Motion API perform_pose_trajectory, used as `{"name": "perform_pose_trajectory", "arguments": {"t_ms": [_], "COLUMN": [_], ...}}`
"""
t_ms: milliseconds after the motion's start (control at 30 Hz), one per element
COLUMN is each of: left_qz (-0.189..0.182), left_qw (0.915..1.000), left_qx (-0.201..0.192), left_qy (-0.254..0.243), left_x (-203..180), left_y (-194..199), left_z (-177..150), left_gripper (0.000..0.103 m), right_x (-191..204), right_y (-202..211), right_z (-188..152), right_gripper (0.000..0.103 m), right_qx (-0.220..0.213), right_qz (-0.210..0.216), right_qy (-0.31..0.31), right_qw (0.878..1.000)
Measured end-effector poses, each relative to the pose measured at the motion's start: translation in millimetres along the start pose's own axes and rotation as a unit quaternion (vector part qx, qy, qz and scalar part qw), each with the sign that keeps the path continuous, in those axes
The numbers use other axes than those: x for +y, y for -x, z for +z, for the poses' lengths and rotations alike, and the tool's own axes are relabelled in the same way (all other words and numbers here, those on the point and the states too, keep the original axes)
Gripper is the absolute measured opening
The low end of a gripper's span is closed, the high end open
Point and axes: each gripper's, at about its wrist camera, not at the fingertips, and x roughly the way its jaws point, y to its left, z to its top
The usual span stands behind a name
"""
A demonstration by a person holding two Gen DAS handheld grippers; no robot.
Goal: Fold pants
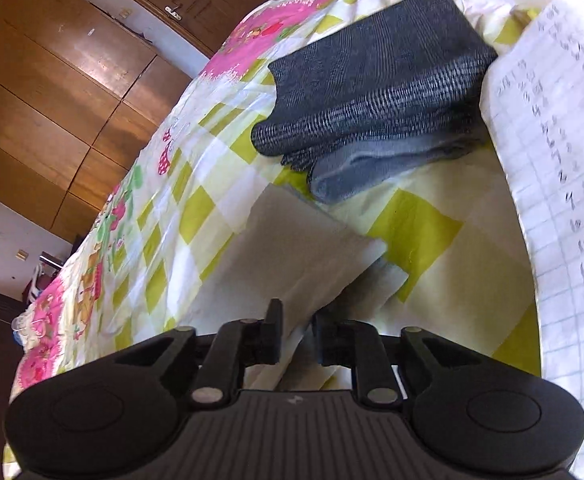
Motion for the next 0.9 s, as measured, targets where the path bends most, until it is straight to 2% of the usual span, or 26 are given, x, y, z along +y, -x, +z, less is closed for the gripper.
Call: {"name": "perform_pose_trajectory", "arguments": {"t_ms": [133,200,267,333,467,633,767,900], "left_qz": [0.005,0.005,-0.002,-0.002,-0.007,-0.007,-0.007,-0.005], "left_qw": [0.9999,0.9999,1.0000,1.0000,1.0000,0.9999,0.9999,0.9997], "left_qx": [-0.012,-0.015,-0.007,-0.001,-0.006,-0.010,-0.012,-0.019], "left_qy": [0.000,0.002,0.000,-0.005,0.000,-0.008,-0.008,0.015], "left_x": [1,0,-2,-7,-9,-11,-13,-9], "left_y": [4,5,1,-1,4,5,6,9], "left_z": [5,4,1,-3,-6,-5,-5,-5], "left_gripper": [0.034,0.034,0.034,0.034,0.035,0.035,0.036,0.036], "right_x": [9,9,-1,-14,-31,-37,-29,-15], "right_y": [20,24,13,11,31,38,19,-1], "right_z": [7,4,1,-2,-7,-22,-21,-21], "right_gripper": [0.020,0.021,0.025,0.026,0.046,0.054,0.061,0.064], "right_qx": [-0.039,-0.050,-0.021,-0.007,-0.024,-0.021,-0.010,-0.013], "right_qz": [0.033,0.018,-0.024,-0.037,-0.028,-0.020,-0.005,0.001], "right_qy": [0.014,0.038,0.043,0.025,-0.007,-0.022,-0.025,-0.013], "right_qw": [0.999,0.998,0.999,0.999,0.999,0.999,1.000,1.000]}}
